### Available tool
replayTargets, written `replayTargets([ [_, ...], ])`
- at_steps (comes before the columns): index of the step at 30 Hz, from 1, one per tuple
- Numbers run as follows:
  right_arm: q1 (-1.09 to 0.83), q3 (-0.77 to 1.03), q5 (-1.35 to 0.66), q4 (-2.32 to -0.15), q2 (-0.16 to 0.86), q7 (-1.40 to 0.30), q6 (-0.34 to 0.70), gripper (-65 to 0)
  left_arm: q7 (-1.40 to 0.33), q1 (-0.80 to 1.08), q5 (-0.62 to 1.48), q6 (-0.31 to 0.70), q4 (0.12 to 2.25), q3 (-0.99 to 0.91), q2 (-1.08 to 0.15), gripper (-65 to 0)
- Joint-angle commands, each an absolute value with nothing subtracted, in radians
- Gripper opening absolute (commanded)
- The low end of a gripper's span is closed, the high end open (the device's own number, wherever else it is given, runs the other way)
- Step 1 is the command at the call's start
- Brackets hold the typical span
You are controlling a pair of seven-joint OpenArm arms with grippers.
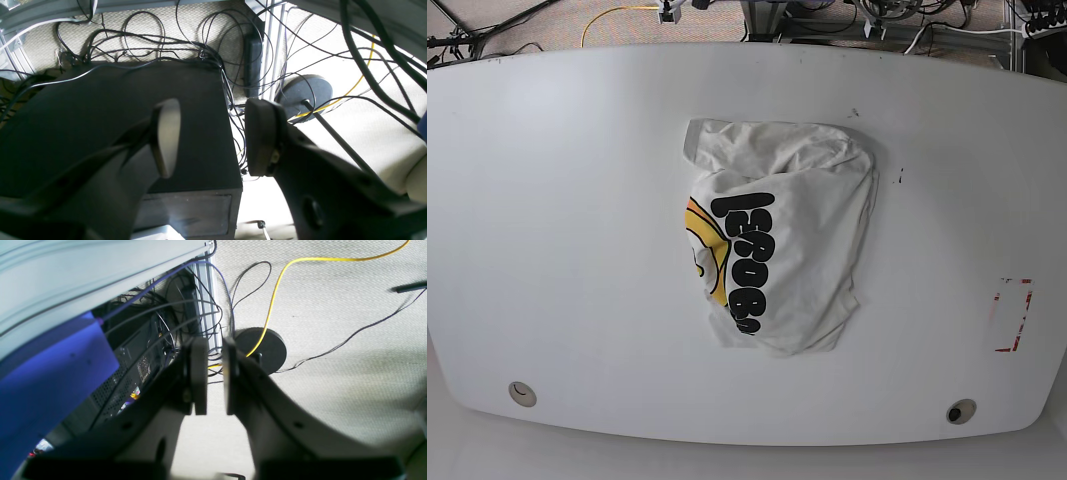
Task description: Fold the T-shirt properly
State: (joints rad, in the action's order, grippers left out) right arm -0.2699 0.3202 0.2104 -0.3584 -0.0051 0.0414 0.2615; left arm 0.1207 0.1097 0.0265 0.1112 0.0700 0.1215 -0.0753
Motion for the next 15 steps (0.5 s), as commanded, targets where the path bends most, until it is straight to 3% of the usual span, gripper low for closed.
replayTargets([
  [1,-0.281,0.32,0.212,-0.36,-0.004,0.044,0.265,-58.2,0.117,0.125,0.03,0.106,0.076,0.122,-0.079,-36.2],
  [15,-0.284,0.32,0.213,-0.358,-0.007,0.05,0.263,-58.1,0.126,0.129,0.029,0.107,0.072,0.122,-0.078,-36.3],
])
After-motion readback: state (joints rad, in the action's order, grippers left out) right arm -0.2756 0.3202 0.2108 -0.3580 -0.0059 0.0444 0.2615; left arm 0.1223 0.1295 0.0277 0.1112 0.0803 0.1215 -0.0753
